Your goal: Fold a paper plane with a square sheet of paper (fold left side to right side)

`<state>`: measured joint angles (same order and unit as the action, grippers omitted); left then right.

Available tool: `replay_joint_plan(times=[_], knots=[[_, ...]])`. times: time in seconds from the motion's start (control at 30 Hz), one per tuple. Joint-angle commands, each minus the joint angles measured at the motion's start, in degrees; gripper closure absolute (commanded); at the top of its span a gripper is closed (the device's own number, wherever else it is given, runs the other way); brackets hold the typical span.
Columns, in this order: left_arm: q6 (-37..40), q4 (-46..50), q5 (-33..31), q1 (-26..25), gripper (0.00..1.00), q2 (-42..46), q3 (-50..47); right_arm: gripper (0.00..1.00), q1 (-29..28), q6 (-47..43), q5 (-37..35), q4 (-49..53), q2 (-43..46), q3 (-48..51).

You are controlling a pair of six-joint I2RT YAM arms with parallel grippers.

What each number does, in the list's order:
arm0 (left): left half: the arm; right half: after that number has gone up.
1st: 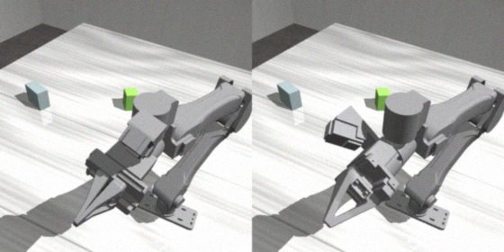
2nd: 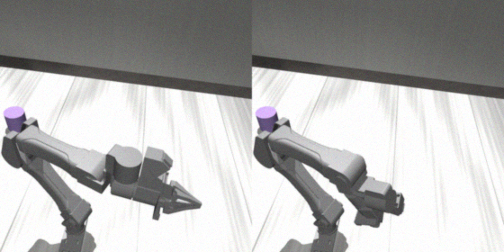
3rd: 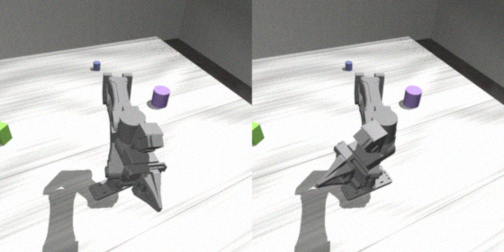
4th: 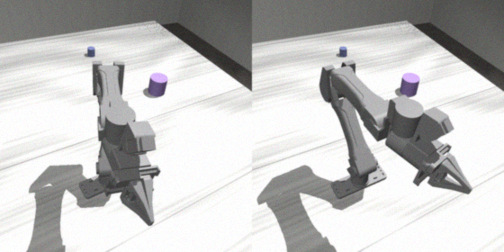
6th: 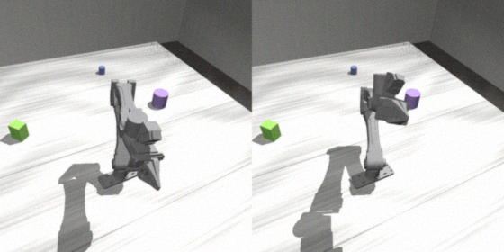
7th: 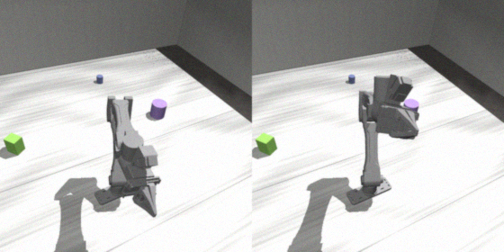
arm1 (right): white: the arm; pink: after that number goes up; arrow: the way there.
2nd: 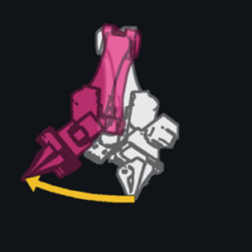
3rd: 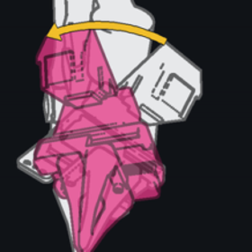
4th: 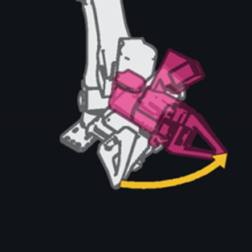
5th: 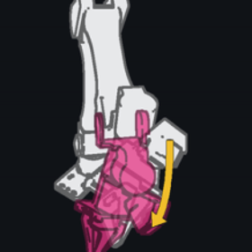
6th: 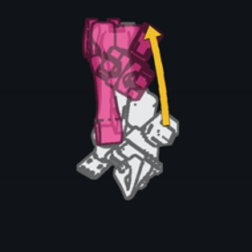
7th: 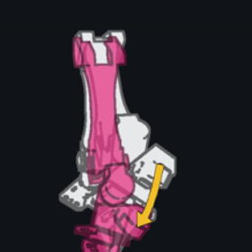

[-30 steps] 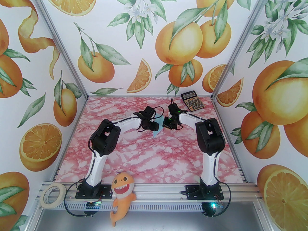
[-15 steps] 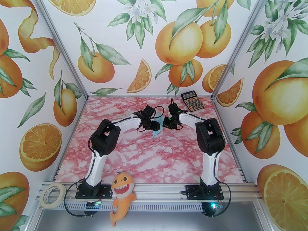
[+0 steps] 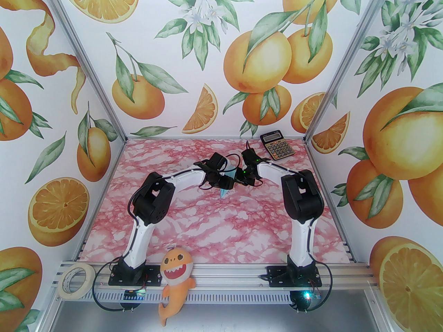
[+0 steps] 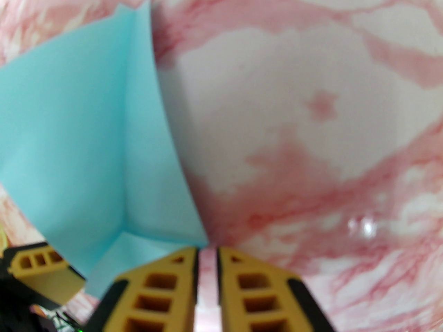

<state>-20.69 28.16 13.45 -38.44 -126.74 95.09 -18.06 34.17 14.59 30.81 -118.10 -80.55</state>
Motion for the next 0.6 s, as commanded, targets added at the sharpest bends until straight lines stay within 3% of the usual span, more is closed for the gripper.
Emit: replay_joint_plan(times=[0.0,0.23,0.47,0.57], knots=[[1.44,2.62,-2.81,-0.57,0.53,-1.82,3.15,0.82,0.07,-0.12,0.88,-0.64,0.67,0.63],[1.66,5.41,-5.90,-1.27,0.71,-4.29,6.51,0.81,1.19,0.91,0.88,-2.70,5.07,3.07],[1.06,7.71,-9.30,-2.21,0.92,-6.24,10.65,0.77,4.92,2.81,-1.54,-7.04,15.95,10.63],[0.85,8.62,-11.57,-2.26,0.96,-5.61,11.06,0.77,6.27,2.83,-2.67,-7.32,19.42,12.55]])
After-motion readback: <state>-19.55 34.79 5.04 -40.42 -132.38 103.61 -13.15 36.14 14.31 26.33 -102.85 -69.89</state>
